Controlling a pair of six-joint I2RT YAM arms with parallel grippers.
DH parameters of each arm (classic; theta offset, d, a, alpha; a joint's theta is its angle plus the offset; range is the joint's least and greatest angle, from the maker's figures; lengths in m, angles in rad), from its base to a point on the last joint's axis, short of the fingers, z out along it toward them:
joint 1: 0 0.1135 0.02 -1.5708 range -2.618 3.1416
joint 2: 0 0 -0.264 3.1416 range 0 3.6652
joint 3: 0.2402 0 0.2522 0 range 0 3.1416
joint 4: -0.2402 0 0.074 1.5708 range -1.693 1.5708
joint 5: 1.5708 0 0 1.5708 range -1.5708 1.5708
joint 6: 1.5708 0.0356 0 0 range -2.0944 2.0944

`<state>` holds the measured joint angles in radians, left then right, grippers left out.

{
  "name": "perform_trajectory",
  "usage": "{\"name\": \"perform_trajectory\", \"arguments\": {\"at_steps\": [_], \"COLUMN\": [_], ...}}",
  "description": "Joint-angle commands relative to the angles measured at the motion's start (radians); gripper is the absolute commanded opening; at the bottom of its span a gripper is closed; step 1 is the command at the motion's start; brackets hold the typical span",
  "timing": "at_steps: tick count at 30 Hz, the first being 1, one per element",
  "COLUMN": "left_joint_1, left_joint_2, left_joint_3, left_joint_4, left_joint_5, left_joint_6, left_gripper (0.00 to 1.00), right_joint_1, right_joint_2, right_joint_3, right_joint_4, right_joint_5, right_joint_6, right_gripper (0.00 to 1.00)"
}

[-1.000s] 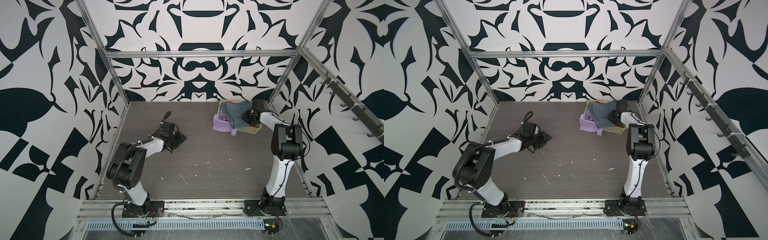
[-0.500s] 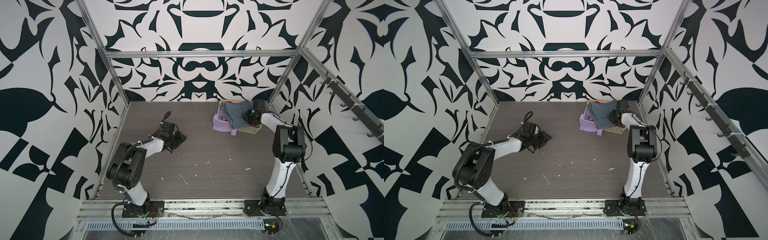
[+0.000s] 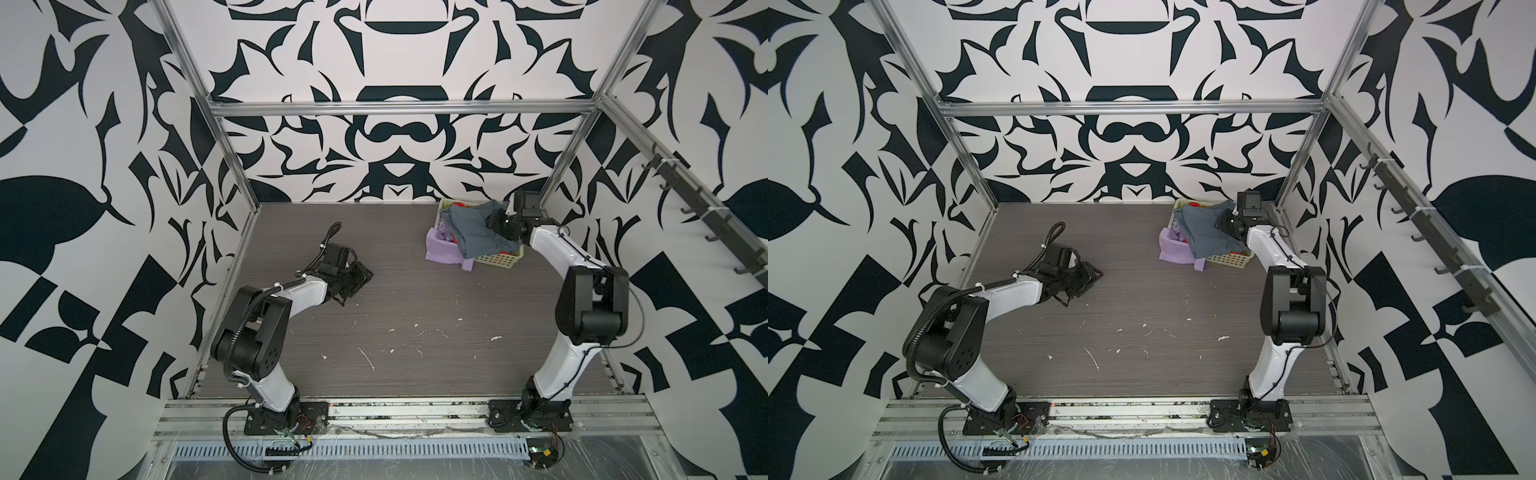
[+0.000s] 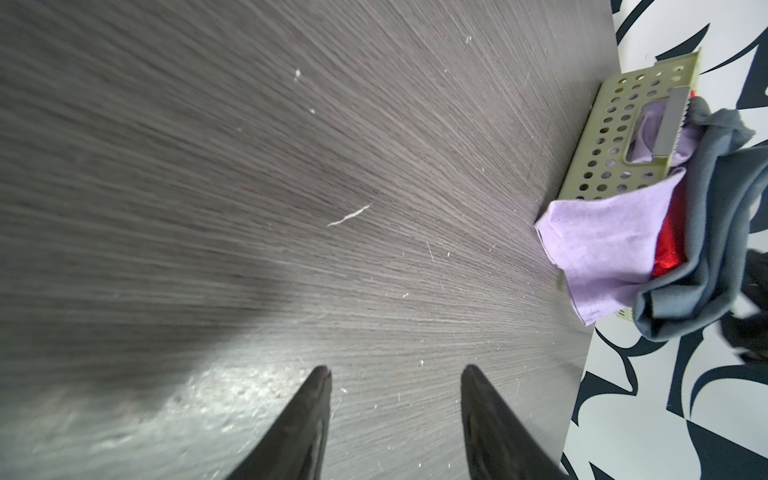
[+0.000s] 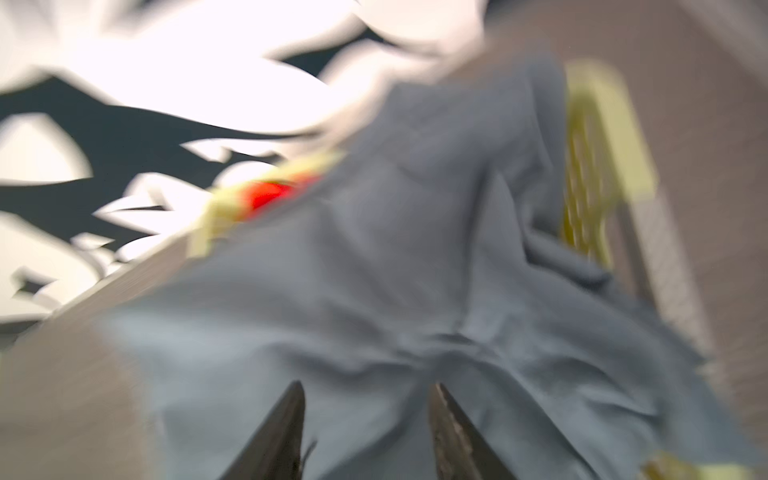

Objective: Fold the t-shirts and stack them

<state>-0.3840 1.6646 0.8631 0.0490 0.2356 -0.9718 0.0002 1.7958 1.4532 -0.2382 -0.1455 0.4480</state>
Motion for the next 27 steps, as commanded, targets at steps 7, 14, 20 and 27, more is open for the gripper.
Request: {"name": "perform_trajectory", "arguments": {"at_steps": [7, 14, 20, 27], "left_joint_1": [-0.014, -0.015, -0.014, -0.014], "left_joint_2": [-0.004, -0.032, -0.037, -0.027], "left_joint_3": [0.021, -0.01, -0.016, -0.01], "left_joint_4": [0.009, 0.009, 0.011, 0.015], "left_joint_5": [0.006, -0.005, -0.004, 0.008], "left_joint_6": [0.006, 0.014, 0.018, 0.018], "left_gripper": [0.54, 0.54, 0.54, 0.54], "right_joint_1": [0.219, 0.341, 0.378, 0.411], "right_joint_2": [-0.011, 0.113, 0.215, 0.297], "right_joint_3": [0.188, 0.282, 0.346, 0.378], "right_joint_4": [-0.158, -0.231, -0.283, -0.265], "right_joint_5": [0.167, 0.422, 0.545, 0.749], "right_joint_6": [-0.368, -0.525, -0.583, -0.616], "right_gripper": [0.7, 0.87, 0.9, 0.88]}}
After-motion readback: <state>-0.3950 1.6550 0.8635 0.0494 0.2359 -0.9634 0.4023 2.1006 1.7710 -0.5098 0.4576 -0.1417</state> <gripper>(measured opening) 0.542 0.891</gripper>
